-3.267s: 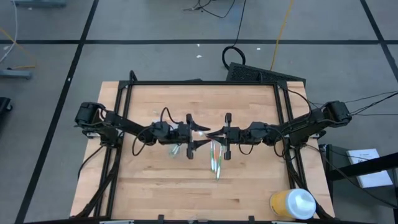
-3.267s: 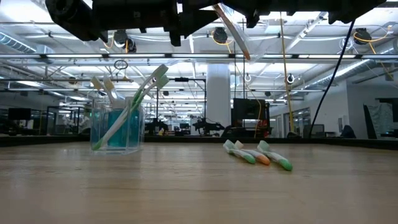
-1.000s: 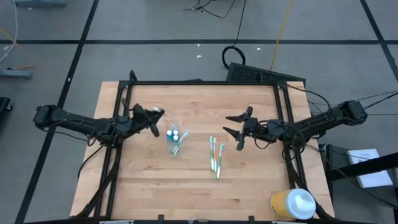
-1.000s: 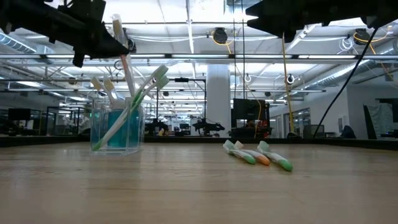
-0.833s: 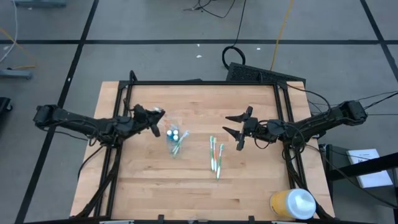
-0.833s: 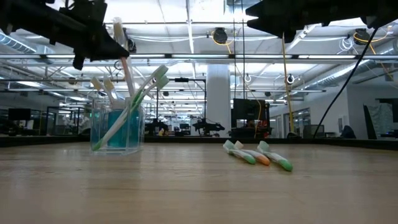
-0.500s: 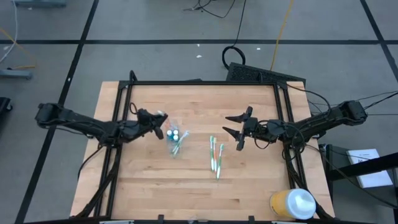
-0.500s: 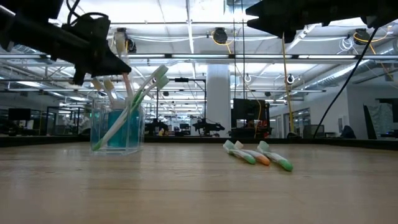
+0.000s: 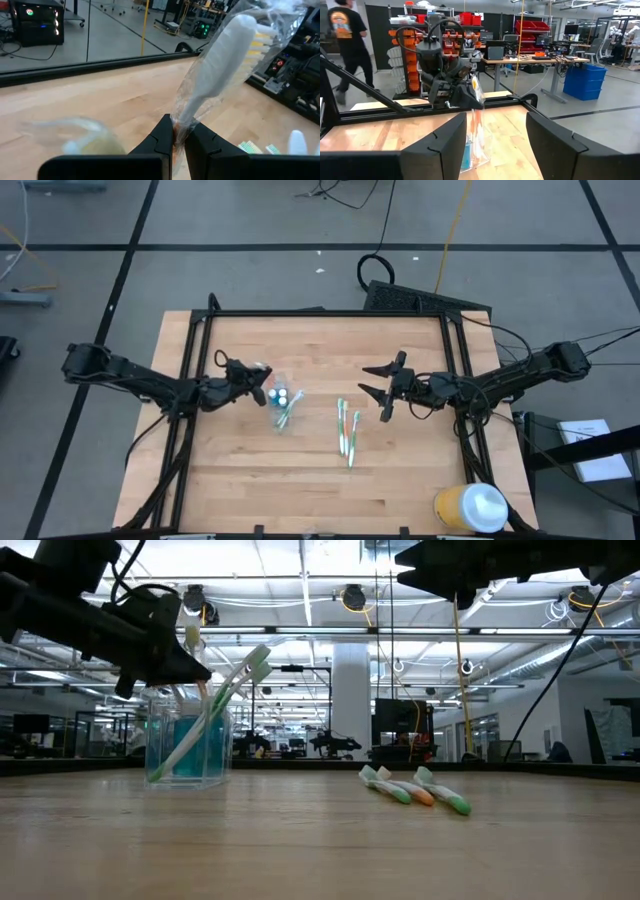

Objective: Pick & Place toothbrushing station
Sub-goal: Put the orange toothbrush in the transparent organizer

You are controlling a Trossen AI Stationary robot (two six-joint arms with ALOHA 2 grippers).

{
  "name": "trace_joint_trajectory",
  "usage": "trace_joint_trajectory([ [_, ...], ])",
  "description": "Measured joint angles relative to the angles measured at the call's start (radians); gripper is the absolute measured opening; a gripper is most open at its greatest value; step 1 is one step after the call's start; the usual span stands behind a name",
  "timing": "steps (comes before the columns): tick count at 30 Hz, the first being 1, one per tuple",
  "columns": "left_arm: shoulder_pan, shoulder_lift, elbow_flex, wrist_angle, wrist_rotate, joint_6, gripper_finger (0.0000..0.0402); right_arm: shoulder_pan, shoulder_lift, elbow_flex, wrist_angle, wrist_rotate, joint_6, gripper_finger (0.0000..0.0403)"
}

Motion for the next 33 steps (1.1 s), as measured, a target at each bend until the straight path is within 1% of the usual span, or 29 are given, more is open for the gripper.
trace_joint_trajectory([
  [9,0.000,0.115,0.000,0.067,-0.001,-0.003,0.0023,0.000,0.000,0.000,0.000,0.000,0.000,0.0196],
  [16,0.000,0.174,0.000,0.093,-0.008,-0.022,0.0023,0.000,0.000,0.000,0.001,0.000,0.000,0.0196],
  [22,0.000,0.205,0.001,0.098,-0.016,-0.050,0.0023,0.000,0.000,0.000,0.001,0.000,0.000,0.0196],
  [29,0.000,0.207,0.001,0.095,-0.014,-0.052,0.0023,0.000,0.000,0.000,0.001,0.000,0.000,0.0196],
  [31,0.000,0.207,0.001,0.099,-0.013,-0.052,0.0031,0.000,0.000,0.000,0.001,0.000,0.000,0.0196],
  [33,0.000,0.207,0.001,0.107,-0.009,-0.051,0.0047,0.000,0.000,0.000,0.001,0.000,0.000,0.0196],
])
